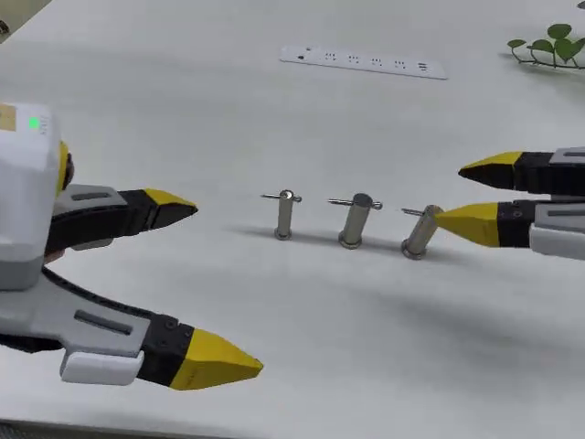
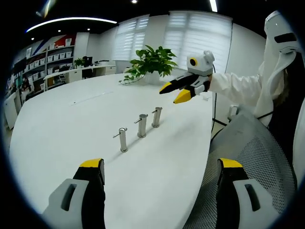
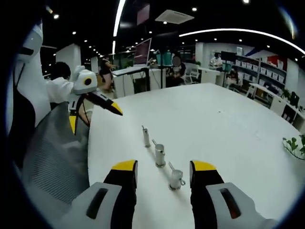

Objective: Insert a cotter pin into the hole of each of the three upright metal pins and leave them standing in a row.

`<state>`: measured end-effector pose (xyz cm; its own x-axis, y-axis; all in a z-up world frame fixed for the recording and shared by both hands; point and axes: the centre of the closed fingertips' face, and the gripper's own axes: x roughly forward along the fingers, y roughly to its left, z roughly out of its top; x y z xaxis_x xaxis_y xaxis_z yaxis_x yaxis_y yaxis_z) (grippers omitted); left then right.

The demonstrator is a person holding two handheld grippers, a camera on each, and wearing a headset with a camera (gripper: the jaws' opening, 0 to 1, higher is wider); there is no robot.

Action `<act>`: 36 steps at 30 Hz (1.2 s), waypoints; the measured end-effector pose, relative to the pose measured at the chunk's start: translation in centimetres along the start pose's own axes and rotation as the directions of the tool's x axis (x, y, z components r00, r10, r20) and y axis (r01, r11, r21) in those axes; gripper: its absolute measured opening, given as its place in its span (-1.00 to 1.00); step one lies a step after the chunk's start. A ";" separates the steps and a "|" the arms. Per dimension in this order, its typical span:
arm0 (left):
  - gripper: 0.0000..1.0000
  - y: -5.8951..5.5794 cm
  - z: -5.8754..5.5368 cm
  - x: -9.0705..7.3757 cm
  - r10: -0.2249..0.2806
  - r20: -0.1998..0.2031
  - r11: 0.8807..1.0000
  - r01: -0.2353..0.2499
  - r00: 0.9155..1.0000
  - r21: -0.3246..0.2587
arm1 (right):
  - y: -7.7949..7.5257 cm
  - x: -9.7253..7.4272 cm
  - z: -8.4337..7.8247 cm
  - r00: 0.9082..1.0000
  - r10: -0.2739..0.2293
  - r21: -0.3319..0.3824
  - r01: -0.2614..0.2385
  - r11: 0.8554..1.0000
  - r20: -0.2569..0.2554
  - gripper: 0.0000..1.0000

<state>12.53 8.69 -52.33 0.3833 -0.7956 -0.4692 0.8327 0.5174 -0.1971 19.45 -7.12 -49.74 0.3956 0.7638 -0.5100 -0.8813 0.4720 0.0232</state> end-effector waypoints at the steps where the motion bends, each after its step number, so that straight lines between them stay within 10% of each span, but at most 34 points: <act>1: 0.95 0.1 0.0 0.0 0.010 0.007 1.000 -0.009 1.000 -0.021 | 0.4 -0.3 -0.1 1.000 -0.004 0.023 0.004 1.000 0.001 -0.12; 22: 0.91 2.2 0.0 -1.0 0.137 0.048 0.977 -0.127 0.989 -0.173 | 1.1 -2.1 -1.4 0.991 -0.130 0.254 0.118 0.960 0.034 0.67; 36: 0.80 2.9 -1.0 -1.4 0.178 0.024 0.963 -0.169 0.984 -0.209 | 0.9 -1.7 -4.7 0.982 -0.182 0.432 0.182 0.883 -0.041 0.92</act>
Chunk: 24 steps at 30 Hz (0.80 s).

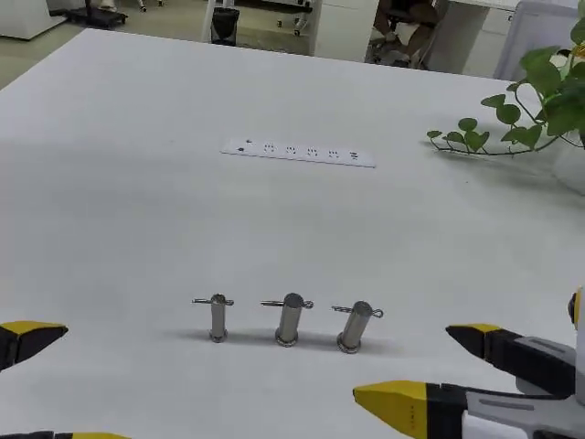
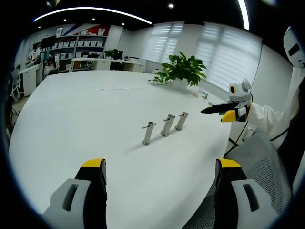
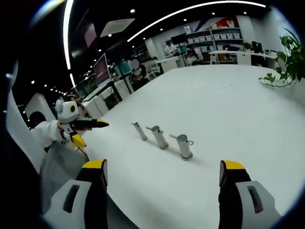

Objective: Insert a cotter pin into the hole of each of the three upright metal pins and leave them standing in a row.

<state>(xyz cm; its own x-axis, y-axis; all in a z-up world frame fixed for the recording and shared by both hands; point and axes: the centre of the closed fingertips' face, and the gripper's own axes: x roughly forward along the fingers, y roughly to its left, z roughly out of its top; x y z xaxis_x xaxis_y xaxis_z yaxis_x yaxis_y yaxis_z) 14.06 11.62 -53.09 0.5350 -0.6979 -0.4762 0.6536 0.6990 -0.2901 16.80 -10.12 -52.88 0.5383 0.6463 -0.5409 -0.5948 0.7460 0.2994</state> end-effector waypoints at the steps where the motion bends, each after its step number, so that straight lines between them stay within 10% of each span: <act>1: 0.76 0.1 -0.1 0.1 0.006 -0.008 1.000 -0.005 1.000 0.007 | 0.0 0.1 -0.2 1.000 -0.006 -0.002 0.006 1.000 -0.015 0.93; 24: 0.97 -1.1 -0.8 0.6 -0.028 0.002 1.000 0.028 1.000 -0.011 | -0.3 0.1 -0.4 0.999 -0.026 0.043 0.028 0.999 -0.048 0.97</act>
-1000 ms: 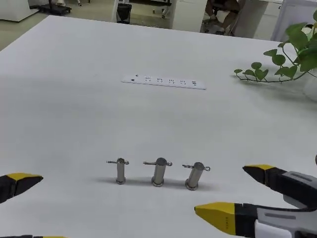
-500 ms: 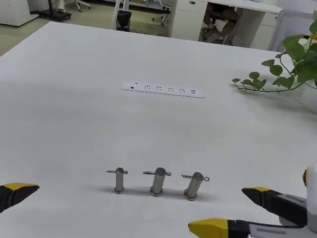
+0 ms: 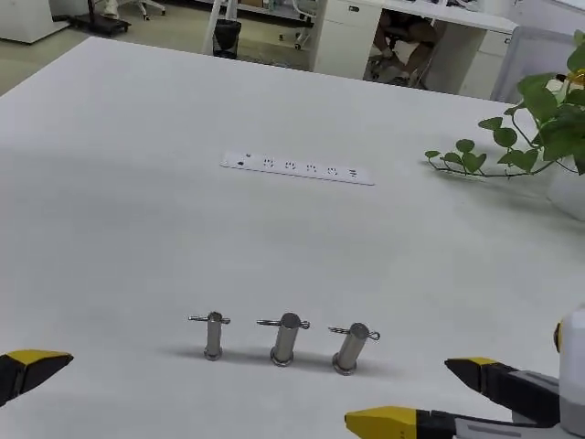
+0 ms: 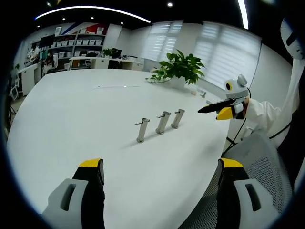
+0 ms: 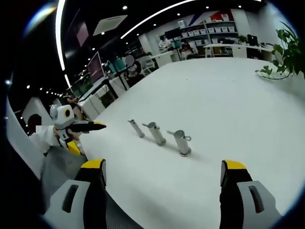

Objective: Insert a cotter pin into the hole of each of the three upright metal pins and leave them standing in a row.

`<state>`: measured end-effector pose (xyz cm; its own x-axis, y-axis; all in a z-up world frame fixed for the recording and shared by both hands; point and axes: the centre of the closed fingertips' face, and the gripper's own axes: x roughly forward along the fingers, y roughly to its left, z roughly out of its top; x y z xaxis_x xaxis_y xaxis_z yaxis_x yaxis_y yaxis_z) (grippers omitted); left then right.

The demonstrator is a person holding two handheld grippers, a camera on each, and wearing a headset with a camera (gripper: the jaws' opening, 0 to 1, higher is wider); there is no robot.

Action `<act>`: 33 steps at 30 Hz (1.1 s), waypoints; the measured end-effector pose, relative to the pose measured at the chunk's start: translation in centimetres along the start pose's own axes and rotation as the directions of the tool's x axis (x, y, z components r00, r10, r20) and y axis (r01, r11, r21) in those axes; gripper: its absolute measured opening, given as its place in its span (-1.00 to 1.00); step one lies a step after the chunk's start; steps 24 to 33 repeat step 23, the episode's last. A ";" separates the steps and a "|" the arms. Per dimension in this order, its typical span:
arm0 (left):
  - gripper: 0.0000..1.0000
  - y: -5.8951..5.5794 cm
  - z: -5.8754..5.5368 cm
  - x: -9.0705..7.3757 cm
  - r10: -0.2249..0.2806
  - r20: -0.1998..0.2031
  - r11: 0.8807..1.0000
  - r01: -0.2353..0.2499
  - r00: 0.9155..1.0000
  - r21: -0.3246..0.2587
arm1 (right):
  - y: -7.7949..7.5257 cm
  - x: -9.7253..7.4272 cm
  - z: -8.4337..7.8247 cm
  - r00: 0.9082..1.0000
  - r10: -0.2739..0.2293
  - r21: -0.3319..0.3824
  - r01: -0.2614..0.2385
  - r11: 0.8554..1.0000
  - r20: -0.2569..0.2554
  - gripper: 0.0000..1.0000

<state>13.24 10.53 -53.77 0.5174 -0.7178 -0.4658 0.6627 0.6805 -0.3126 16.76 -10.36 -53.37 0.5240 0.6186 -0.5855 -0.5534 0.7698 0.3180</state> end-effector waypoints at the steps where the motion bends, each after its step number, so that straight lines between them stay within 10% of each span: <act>1: 0.97 0.3 0.0 0.0 0.011 0.004 1.000 -0.011 1.000 -0.007 | 0.0 0.0 0.0 1.000 -0.002 -0.003 0.002 1.000 -0.003 0.97; 13: 0.97 0.4 -0.7 -0.2 0.018 -0.046 1.000 -0.017 0.999 0.008 | 0.4 0.1 0.3 1.000 0.003 -0.022 -0.003 1.000 -0.017 0.97; 21: 0.98 -0.1 0.5 -0.5 -0.022 0.042 0.997 0.025 0.999 -0.070 | 0.7 0.0 0.0 1.000 0.007 -0.031 -0.008 0.999 -0.023 0.97; 33: 0.98 0.1 0.6 -0.6 0.000 0.044 0.999 0.003 0.999 -0.051 | 0.6 0.0 0.0 1.000 0.007 -0.033 -0.007 0.999 -0.023 0.97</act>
